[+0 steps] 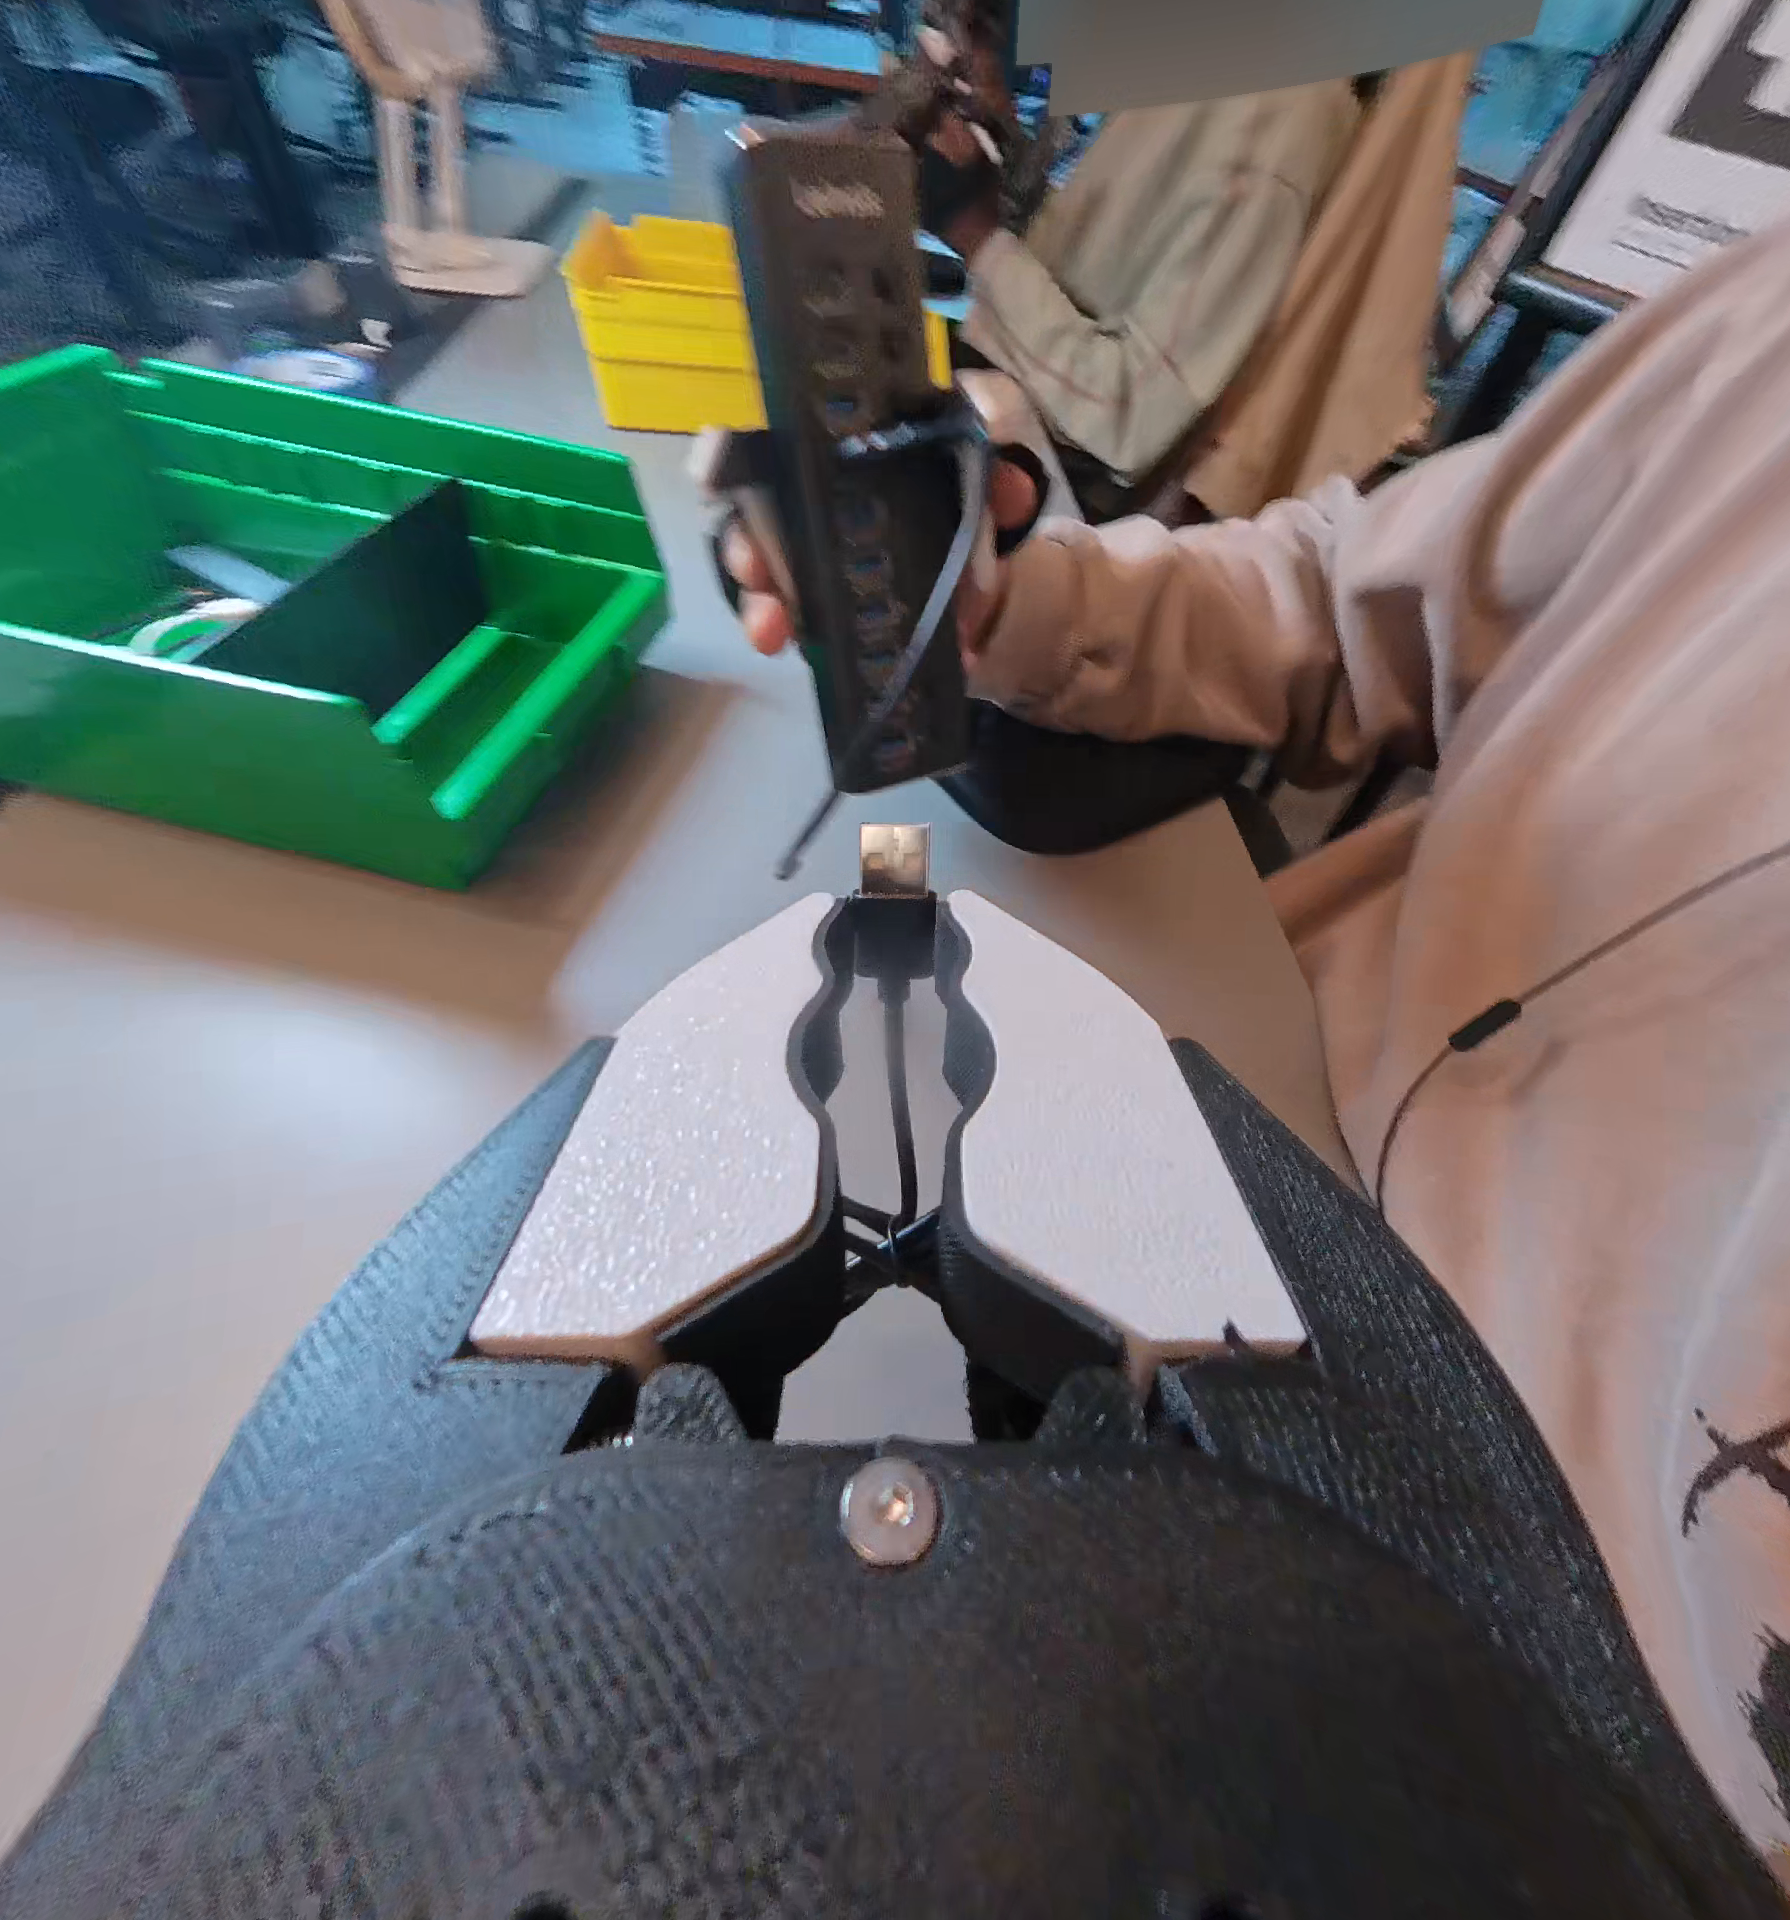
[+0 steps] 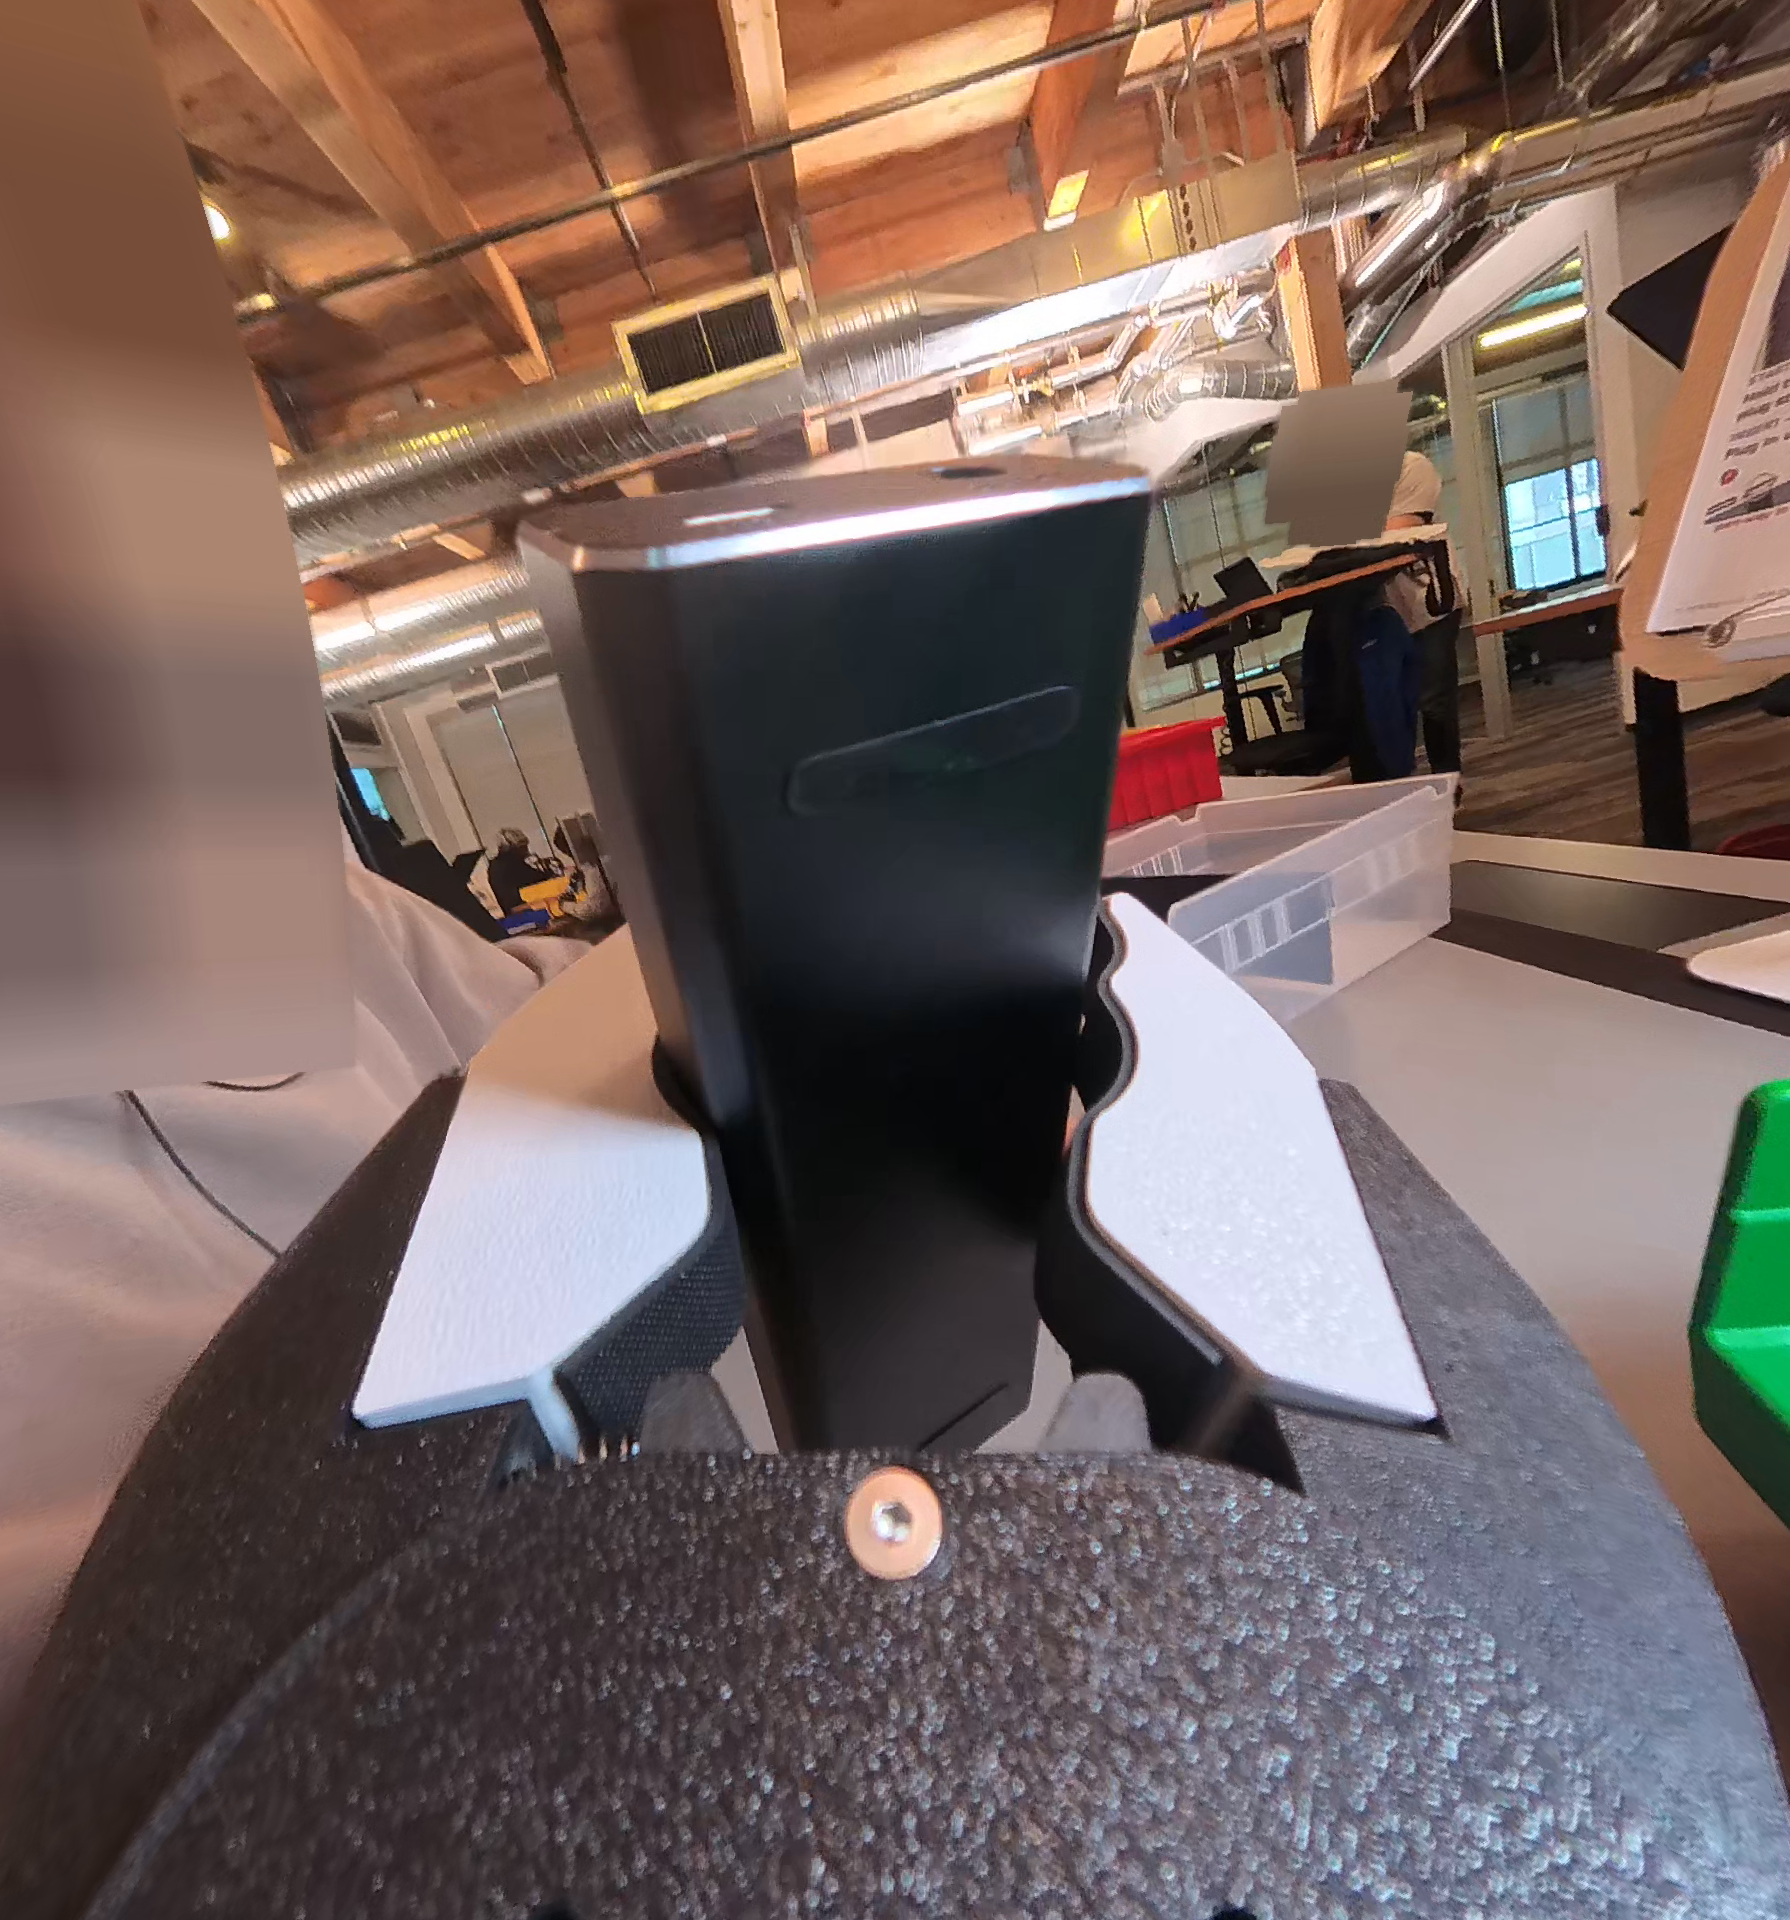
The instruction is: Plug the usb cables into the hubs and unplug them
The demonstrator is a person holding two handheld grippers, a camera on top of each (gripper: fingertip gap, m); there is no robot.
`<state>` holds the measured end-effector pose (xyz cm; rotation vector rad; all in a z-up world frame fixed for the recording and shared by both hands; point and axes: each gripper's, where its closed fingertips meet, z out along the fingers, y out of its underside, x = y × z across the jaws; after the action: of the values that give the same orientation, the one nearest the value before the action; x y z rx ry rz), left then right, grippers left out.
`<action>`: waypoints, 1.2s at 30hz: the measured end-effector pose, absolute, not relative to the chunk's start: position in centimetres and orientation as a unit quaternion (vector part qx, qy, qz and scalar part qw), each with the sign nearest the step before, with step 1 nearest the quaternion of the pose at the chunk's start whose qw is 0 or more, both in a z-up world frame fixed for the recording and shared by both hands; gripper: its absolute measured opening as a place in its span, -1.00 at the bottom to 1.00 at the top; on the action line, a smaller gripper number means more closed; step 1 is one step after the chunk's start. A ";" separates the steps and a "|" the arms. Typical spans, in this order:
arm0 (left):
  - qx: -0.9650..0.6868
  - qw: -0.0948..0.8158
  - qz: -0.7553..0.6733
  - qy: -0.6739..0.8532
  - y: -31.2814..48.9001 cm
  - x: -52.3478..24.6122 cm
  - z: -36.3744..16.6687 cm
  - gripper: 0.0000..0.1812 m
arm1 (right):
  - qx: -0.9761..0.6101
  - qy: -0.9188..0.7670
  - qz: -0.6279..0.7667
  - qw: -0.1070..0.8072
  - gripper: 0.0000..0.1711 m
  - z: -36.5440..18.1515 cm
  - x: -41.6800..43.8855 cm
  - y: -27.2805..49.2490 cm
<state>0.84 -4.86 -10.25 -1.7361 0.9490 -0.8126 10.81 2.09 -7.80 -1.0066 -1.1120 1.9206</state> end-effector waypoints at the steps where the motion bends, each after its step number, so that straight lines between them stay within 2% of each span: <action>1: -0.718 0.488 -0.320 0.380 -4.6 0.3 -9.9 -0.83 | -0.391 -0.437 0.732 0.347 -0.18 -8.0 10.6 1.9; 8: -0.751 0.469 -0.276 0.374 -3.3 1.5 -11.4 -0.83 | -0.432 -0.495 0.656 0.372 -0.18 -10.4 8.4 0.9; 12: -0.771 0.452 -0.241 0.378 -2.1 2.4 -11.6 -0.83 | -0.468 -0.550 0.551 0.418 -0.18 -12.3 6.8 0.8; 21: -0.810 0.355 -0.168 0.435 -0.8 5.8 -14.2 -0.83 | -0.502 -0.613 0.413 0.449 -0.18 -15.5 4.7 0.3; 36: -0.805 0.342 -0.154 0.459 -0.5 6.8 -15.3 -0.84 | -0.501 -0.640 0.347 0.469 -0.18 -16.5 4.3 0.3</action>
<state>6.80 -0.47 -15.31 -2.0938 1.1947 -0.3993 4.28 0.27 -16.51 -1.2275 -1.5697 0.8500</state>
